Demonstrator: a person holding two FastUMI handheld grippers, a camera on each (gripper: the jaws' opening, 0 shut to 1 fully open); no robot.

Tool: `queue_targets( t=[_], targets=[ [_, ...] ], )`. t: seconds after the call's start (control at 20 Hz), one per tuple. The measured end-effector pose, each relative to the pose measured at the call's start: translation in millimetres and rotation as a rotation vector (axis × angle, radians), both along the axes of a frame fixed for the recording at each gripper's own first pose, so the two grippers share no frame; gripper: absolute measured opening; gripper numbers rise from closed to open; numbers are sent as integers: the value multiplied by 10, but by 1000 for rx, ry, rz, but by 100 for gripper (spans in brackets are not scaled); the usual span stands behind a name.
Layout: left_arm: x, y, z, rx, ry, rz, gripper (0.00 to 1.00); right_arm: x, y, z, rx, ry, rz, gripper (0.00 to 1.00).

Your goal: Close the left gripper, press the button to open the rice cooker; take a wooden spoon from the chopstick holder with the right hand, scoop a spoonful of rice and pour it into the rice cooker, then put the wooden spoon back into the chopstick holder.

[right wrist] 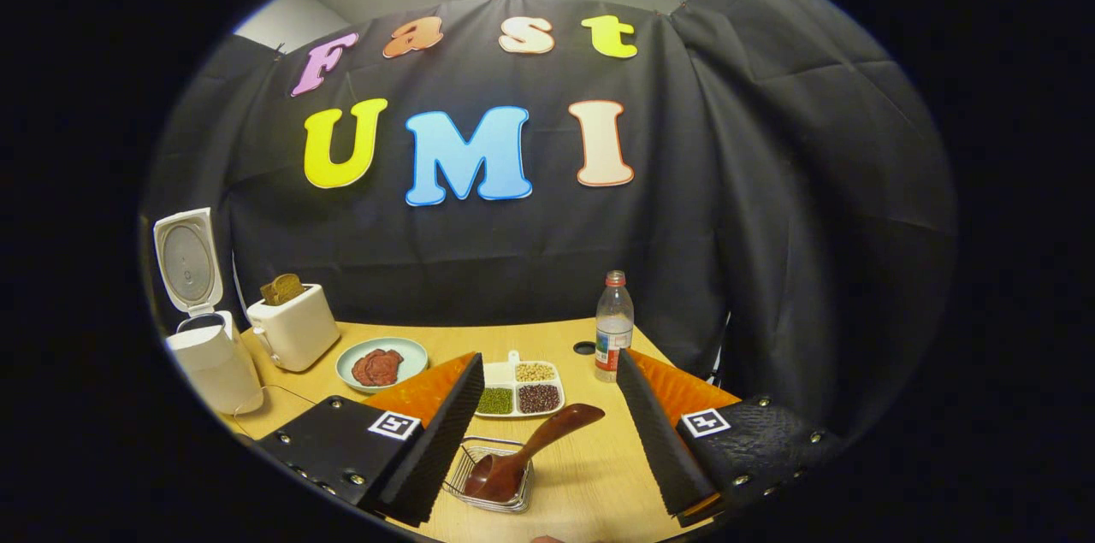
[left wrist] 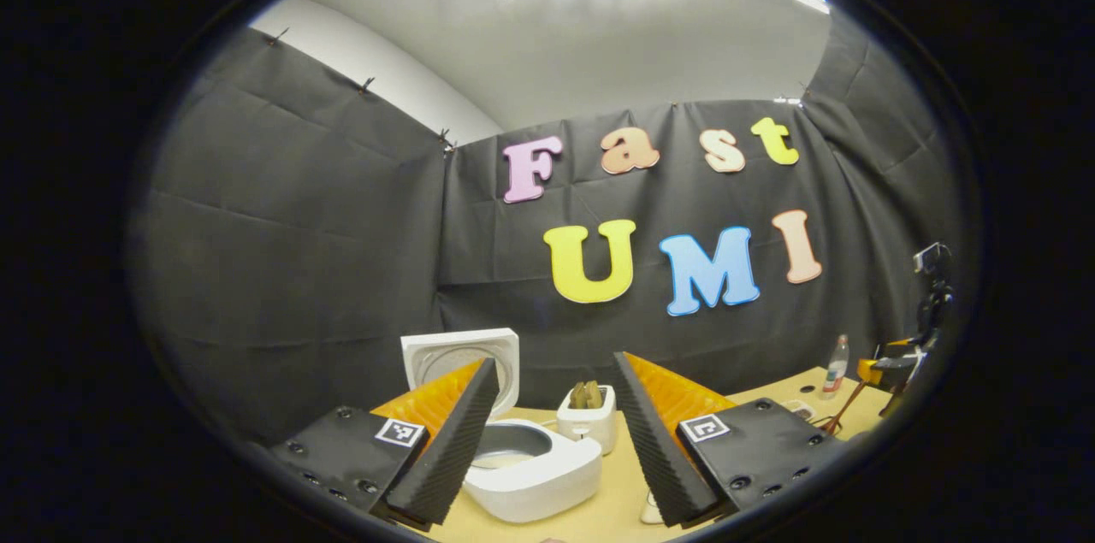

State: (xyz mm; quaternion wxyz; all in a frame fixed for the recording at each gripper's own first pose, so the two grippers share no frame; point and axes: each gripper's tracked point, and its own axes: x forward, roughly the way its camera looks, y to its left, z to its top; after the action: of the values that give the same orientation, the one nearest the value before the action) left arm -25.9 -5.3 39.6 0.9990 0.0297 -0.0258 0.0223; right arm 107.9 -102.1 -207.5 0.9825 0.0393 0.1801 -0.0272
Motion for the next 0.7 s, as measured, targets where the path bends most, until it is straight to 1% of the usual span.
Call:
queue_targets(
  t=[0.45,0.5,0.55,0.6,0.65,0.7],
  targets=[
    [-165,148,-12,31,20,48,93,-18,34,-689,153,166,-42,95],
    [-164,169,-15,36,22,54,94,-18,54,-767,175,186,-45,95],
    [-163,181,-23,39,24,57,95,-45,78,-801,196,203,-44,94],
    [-173,184,-33,40,27,60,96,-49,125,-873,217,222,-39,90],
    [-187,191,-41,40,29,61,89,-56,173,-925,236,242,-26,89],
    [-197,199,-34,40,30,63,93,-60,219,-980,245,258,-15,89]
  ],
)
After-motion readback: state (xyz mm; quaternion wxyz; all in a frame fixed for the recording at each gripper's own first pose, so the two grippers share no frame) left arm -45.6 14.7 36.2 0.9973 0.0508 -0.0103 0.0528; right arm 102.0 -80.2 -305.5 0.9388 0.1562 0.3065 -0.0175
